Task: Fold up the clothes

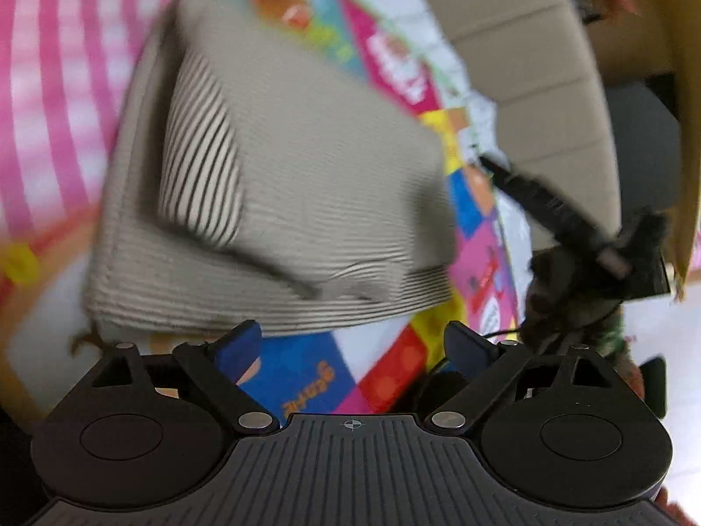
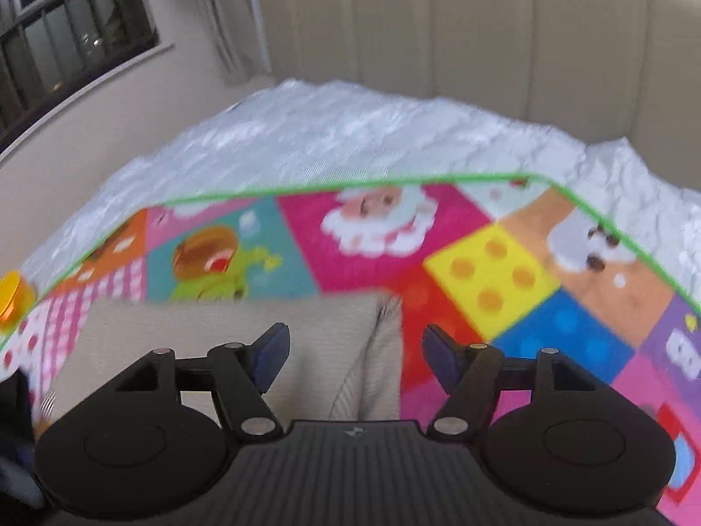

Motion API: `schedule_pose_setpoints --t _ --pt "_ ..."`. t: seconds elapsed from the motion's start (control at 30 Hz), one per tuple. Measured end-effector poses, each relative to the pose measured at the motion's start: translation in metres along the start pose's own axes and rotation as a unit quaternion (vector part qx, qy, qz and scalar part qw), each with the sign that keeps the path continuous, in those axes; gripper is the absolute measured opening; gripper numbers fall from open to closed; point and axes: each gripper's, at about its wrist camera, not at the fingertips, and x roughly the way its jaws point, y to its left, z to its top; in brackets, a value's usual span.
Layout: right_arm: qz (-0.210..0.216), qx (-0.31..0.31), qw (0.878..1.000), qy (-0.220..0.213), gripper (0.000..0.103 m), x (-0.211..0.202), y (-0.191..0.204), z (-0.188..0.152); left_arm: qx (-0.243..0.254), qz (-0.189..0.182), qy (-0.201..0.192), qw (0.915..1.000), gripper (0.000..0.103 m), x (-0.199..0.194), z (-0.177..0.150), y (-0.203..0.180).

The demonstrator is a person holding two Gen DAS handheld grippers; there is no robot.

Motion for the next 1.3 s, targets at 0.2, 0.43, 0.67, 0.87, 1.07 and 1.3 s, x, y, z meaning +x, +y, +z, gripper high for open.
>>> schedule_pose_setpoints --t 0.2,0.43,0.67,0.87,1.07,1.3 --pt "-0.013 -0.04 0.999 -0.009 0.06 0.05 0.014 0.015 -0.041 0.024 -0.006 0.9988 0.055 0.012 -0.001 0.027" --pt "-0.054 -0.065 0.995 0.058 0.049 0.101 0.011 -0.001 -0.028 0.069 -0.046 0.9962 0.011 0.006 0.039 0.038" --pt "-0.046 -0.065 0.993 0.09 0.049 0.069 0.001 -0.028 0.068 0.151 -0.11 0.9799 0.011 0.007 0.122 0.022" --pt "-0.024 -0.141 0.983 0.113 0.049 0.038 0.032 -0.06 0.058 0.178 -0.144 0.9716 0.013 0.002 0.166 0.022" --pt "0.025 -0.114 0.983 0.139 0.043 0.021 0.05 -0.077 0.065 0.204 -0.121 0.9691 0.031 -0.018 0.14 0.029" --pt "0.068 -0.191 0.968 0.145 0.044 -0.007 0.094 -0.087 0.076 0.186 -0.136 0.97 0.056 -0.046 0.119 0.015"
